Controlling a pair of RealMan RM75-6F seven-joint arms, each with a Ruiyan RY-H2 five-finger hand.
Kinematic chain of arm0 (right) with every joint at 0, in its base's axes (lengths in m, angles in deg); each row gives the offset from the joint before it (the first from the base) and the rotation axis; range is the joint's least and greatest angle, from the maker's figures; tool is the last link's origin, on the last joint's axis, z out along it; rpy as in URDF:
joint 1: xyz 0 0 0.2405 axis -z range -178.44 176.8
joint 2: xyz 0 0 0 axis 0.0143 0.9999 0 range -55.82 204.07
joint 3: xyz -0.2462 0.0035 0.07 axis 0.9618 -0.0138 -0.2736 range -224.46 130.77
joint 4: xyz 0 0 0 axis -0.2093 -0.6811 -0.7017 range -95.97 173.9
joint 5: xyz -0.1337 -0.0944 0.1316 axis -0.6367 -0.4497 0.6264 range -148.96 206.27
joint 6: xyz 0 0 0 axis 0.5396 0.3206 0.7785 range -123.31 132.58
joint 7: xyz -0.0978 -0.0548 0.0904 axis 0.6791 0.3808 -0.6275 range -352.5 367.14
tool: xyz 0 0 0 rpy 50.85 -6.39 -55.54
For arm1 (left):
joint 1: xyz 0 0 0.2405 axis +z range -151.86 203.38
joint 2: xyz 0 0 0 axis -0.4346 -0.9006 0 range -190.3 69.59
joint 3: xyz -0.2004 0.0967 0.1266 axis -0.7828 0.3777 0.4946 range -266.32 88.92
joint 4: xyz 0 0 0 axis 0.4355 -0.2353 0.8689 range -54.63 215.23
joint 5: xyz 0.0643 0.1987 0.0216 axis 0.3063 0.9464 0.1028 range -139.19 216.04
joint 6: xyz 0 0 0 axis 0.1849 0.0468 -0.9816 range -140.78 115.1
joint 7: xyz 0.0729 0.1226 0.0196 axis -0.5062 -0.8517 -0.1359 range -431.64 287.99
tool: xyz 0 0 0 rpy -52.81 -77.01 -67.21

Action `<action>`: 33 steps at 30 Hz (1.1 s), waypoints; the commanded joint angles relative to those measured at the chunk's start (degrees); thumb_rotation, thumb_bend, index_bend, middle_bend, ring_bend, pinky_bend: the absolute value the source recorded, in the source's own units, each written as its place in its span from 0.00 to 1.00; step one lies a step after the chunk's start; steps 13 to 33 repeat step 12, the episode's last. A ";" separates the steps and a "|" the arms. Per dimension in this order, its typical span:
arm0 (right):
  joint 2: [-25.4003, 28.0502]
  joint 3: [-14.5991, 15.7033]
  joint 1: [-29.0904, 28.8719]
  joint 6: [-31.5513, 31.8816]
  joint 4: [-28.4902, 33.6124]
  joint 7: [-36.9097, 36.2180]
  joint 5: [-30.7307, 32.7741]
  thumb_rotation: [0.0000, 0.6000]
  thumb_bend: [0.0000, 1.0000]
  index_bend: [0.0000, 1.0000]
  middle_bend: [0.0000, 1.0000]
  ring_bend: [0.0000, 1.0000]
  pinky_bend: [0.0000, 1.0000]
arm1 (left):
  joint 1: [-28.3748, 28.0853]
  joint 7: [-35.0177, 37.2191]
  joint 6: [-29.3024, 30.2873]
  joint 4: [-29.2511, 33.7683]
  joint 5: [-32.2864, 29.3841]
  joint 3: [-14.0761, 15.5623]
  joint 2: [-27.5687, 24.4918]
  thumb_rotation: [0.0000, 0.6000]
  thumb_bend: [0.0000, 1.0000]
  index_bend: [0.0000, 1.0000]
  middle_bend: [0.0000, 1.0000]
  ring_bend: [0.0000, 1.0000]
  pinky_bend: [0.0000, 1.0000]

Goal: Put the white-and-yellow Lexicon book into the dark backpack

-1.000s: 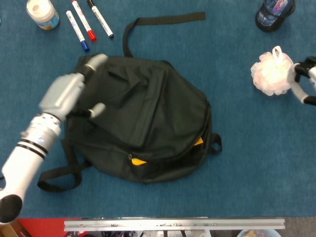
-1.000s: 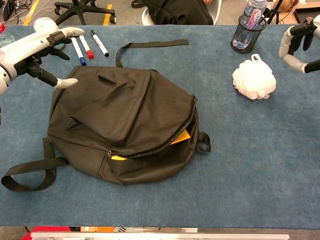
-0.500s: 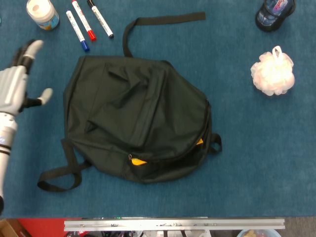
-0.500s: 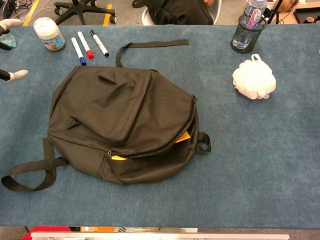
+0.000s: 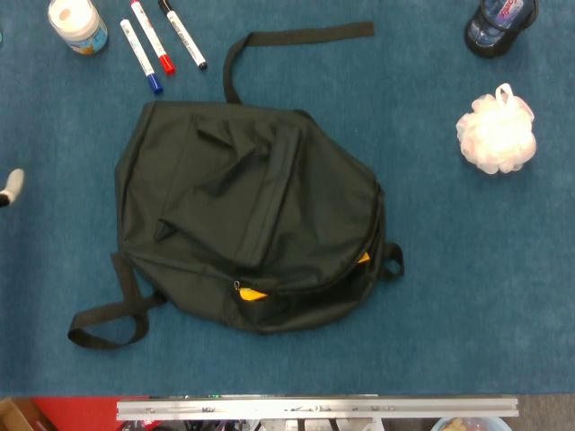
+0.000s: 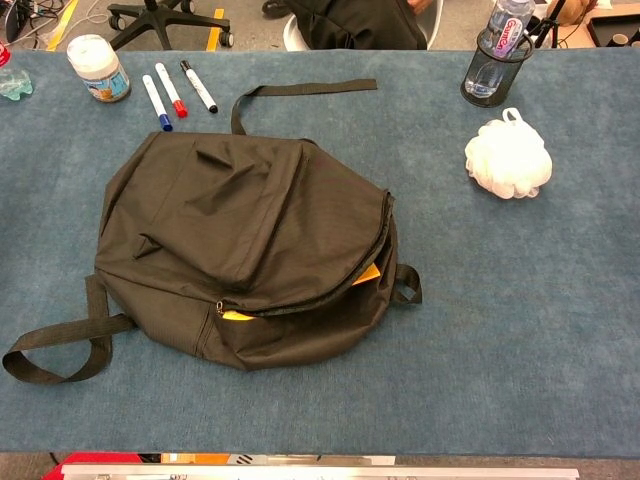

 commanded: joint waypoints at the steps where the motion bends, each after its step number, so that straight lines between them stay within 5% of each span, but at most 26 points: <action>1: 0.25 0.19 0.56 0.34 0.65 0.16 -0.46 1.00 0.41 0.34 0.38 0.27 0.41 | 1.46 0.64 1.29 -0.27 1.41 0.28 -0.90 1.00 0.27 0.00 0.04 0.00 0.18; 12: 0.48 0.21 3.17 3.06 2.65 0.56 -1.88 1.00 0.41 0.34 0.41 0.27 0.41 | 7.08 0.94 6.99 1.73 7.15 2.56 -2.49 1.00 0.27 0.03 0.06 0.00 0.18; 33: 0.48 0.21 3.17 3.06 2.65 0.56 -1.88 1.00 0.41 0.34 0.41 0.27 0.41 | 7.08 0.94 6.99 1.73 7.15 2.56 -2.49 1.00 0.27 0.03 0.06 0.00 0.18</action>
